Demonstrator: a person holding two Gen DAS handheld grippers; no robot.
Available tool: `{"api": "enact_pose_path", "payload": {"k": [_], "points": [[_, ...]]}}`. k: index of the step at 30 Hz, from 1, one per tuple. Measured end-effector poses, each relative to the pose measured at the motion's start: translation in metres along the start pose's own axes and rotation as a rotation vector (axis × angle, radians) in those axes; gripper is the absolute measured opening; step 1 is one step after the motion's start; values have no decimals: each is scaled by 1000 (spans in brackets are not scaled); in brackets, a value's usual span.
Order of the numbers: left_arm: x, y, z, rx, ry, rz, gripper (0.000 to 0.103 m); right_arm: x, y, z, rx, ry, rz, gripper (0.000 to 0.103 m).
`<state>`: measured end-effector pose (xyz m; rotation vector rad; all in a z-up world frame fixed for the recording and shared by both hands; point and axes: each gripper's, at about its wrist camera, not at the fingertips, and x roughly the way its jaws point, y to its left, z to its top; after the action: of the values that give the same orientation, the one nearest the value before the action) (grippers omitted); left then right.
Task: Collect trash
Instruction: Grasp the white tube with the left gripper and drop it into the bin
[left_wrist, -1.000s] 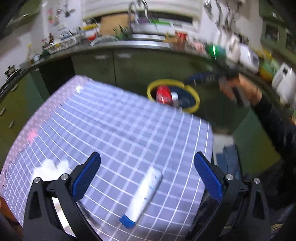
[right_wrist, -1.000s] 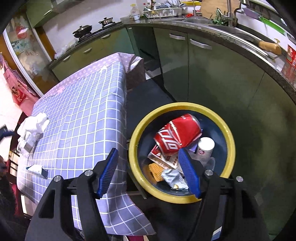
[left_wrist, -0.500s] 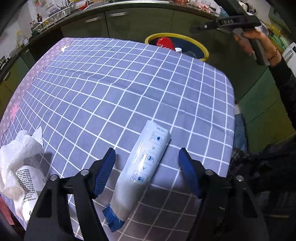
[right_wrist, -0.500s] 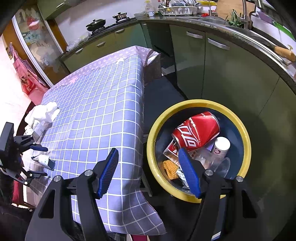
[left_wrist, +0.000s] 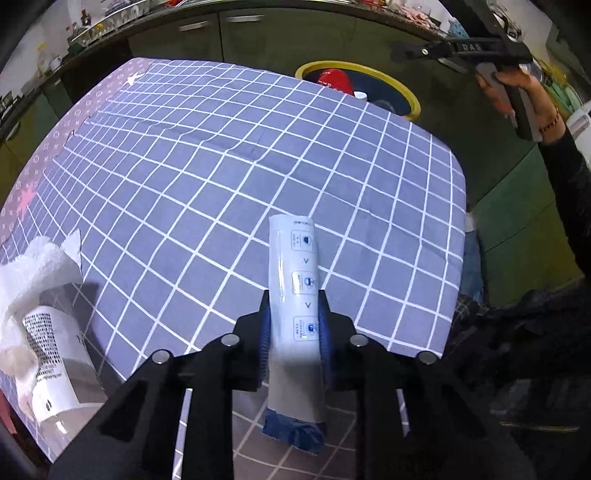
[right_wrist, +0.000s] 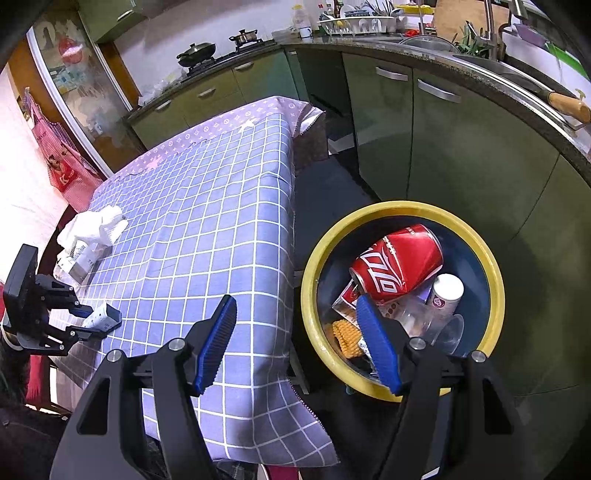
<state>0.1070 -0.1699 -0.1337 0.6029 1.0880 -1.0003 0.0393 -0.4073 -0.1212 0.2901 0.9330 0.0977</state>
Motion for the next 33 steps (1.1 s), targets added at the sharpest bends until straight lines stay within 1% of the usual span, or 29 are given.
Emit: {"api": "enact_pose_path", "payload": {"k": [3, 6, 8, 11, 13, 15, 17, 20, 24, 25, 27, 28, 29, 31, 33], "points": [[-3, -2, 7, -19, -16, -5, 21, -7, -2, -2, 4, -18, 3, 67], [-13, -10, 25, -26, -37, -9, 21, -18, -7, -6, 12, -44, -6, 67], [-22, -20, 49, -21, -64, -21, 21, -29, -12, -9, 17, -67, -21, 67], [-26, -37, 88, -7, -89, -63, 21, -48, -24, -18, 34, -101, -39, 67], [-24, -55, 125, 15, -105, -103, 21, -64, -36, -29, 59, -129, -61, 67], [-15, -70, 157, 27, -106, -155, 21, -79, -50, -43, 86, -148, -83, 67], [3, -84, 196, 26, -95, -206, 21, -91, -61, -55, 104, -165, -101, 67], [31, -101, 242, 29, -90, -203, 23, -110, -83, -77, 149, -180, -121, 67], [71, -112, 283, 8, -76, -190, 25, -124, -107, -98, 199, -189, -139, 68], [82, -114, 293, 4, -70, -177, 26, -125, -112, -101, 210, -190, -142, 68], [101, -114, 306, -13, -54, -152, 37, -125, -120, -106, 230, -184, -143, 68], [109, -114, 310, -24, -45, -149, 48, -125, -124, -108, 238, -181, -143, 68], [115, -113, 314, -32, -39, -142, 57, -124, -127, -109, 244, -177, -142, 68], [118, -111, 316, -45, -53, -111, 58, -123, -129, -112, 250, -174, -138, 68], [108, -108, 312, -53, -74, -123, 58, -120, -129, -111, 250, -173, -130, 68]]}}
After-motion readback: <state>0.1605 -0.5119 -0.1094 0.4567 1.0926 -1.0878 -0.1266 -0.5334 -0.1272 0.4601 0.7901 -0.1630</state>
